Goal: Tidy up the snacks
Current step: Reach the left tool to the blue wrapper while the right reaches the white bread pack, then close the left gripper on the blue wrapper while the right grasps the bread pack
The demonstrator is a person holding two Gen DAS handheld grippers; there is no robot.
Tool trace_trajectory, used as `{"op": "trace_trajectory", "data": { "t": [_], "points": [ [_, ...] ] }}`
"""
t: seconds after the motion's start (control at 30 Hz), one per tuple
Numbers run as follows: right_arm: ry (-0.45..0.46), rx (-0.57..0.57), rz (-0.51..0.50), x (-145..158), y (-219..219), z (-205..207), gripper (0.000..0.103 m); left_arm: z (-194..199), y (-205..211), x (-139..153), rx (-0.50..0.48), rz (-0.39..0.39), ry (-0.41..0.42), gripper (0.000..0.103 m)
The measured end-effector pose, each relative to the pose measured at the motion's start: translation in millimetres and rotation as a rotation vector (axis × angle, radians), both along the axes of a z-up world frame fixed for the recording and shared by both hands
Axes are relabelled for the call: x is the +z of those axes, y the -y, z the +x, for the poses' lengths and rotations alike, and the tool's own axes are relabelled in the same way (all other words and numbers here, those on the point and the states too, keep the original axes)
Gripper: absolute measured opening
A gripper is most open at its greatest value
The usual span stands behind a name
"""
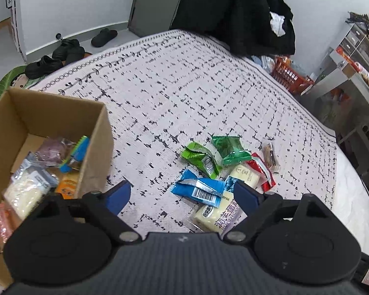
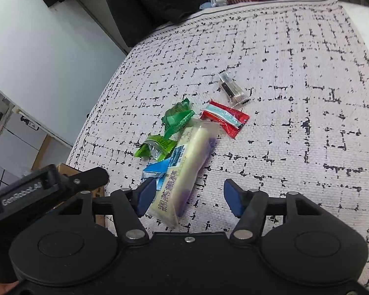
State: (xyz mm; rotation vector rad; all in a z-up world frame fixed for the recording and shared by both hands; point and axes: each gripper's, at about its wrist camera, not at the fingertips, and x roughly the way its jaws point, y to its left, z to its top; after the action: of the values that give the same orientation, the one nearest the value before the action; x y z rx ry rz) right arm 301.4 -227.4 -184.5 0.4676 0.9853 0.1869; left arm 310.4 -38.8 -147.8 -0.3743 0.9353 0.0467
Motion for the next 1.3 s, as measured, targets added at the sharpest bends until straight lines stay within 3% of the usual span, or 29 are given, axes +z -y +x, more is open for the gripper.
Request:
{"op": "trace_trajectory", "data": {
  "t": [0.33,0.6,0.97,1.07,1.3],
  "points": [
    [-0.021,0.0,0.035,-18,1,16,0.054,30,10,-28,-0.02,0.017,-0.055,0.083],
    [-0.027,0.0,0.053,-28,2,23,0.051,47,16,-54,-0.03,0.009,-0.105,0.07],
    [-0.024,-0.009,0.076,-33,4,28,0.05,58,16,-70,-0.049,-0.06,-0.109,0.069],
    [-0.024,-0.009,0.076,-34,4,29,0.05,58,19,-71,-0.068,-0.04,-0.105,0.069],
    [-0.017,-0.007,0.07,-33,4,27,0.051,55,17,-69,-0.07,0.0,-0.1,0.047]
  ]
}}
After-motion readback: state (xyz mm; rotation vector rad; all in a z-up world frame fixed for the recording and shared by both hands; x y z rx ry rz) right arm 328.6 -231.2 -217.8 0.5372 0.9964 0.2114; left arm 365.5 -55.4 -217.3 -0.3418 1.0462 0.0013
